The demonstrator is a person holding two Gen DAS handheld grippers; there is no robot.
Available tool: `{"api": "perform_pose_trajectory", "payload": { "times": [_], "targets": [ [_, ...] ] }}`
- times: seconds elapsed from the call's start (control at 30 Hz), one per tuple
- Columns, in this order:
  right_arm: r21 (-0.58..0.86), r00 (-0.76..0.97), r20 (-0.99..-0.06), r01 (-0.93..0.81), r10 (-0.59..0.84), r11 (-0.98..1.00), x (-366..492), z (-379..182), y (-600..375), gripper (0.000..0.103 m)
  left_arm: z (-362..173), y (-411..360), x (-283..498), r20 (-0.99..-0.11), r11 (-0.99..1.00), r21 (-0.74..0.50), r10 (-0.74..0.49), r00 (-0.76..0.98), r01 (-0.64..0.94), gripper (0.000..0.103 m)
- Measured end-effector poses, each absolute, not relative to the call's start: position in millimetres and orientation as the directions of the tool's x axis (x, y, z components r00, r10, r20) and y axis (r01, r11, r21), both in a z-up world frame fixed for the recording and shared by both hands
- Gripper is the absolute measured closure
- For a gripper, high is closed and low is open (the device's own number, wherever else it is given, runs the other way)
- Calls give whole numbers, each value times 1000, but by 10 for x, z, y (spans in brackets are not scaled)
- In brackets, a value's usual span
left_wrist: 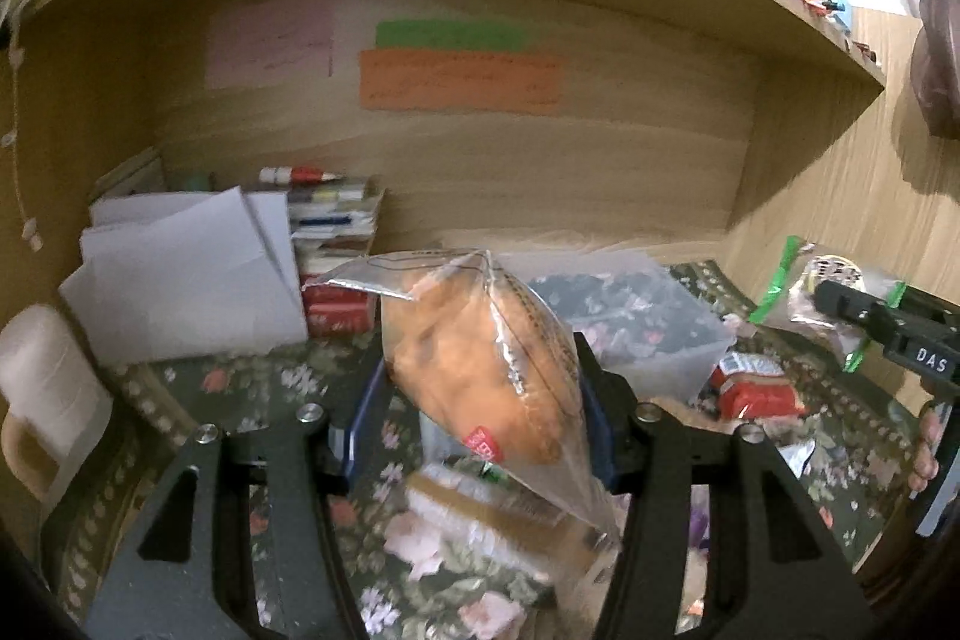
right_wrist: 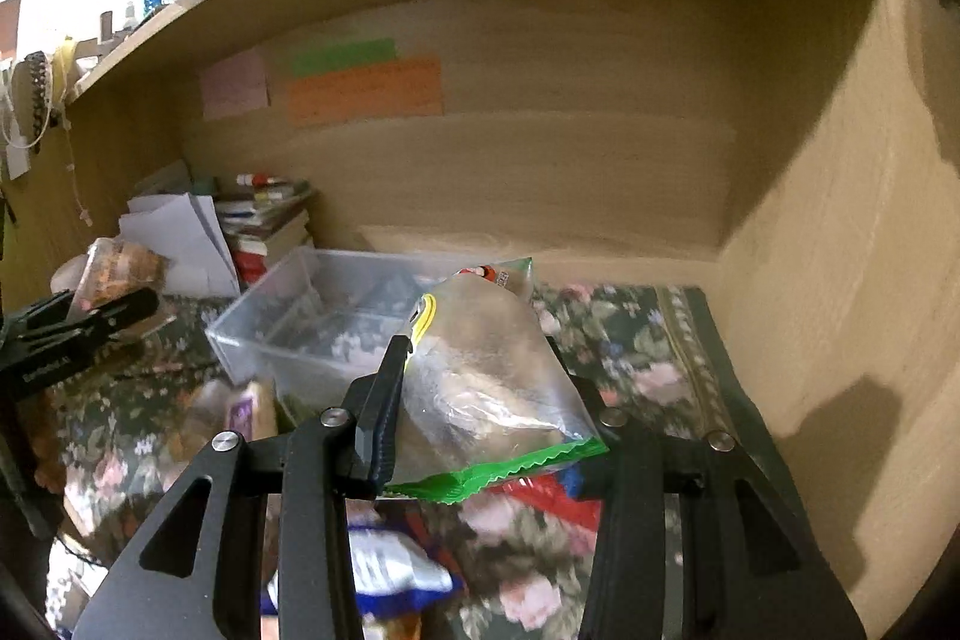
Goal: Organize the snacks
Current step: 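Carry both bags into the clear box and open both tools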
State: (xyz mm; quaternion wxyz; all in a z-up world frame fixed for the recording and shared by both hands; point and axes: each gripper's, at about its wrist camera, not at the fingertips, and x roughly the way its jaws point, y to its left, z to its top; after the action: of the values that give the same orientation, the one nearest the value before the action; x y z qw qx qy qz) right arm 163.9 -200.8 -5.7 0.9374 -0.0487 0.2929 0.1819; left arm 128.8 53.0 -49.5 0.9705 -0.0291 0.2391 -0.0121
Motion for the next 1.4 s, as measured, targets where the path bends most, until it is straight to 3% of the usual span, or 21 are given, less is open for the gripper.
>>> {"api": "perform_pose_trajectory", "payload": {
  "times": [0.4, 1.23, 1.33, 1.4],
  "targets": [
    [-2, 747, -577, -405, 330, 914, 2083, -106, -1665, 66, -419, 421, 1809, -485, 998, -45, -55, 873, 38, 47],
    [-41, 575, -775, -462, 264, 886, 2809, -680, -1317, 63, -917, 358, 2713, -686, 997, -22, -71, 724, 78, 46],
    [-39, 572, -778, -459, 261, 888, 2838, -683, -1288, 62, -919, 363, 2730, -682, 997, -20, -65, 728, 70, 41],
    [-42, 577, -774, -457, 260, 889, 2824, -658, -1299, 54, -897, 358, 2700, -675, 998, -20, -59, 735, 61, 32]
  ]
}}
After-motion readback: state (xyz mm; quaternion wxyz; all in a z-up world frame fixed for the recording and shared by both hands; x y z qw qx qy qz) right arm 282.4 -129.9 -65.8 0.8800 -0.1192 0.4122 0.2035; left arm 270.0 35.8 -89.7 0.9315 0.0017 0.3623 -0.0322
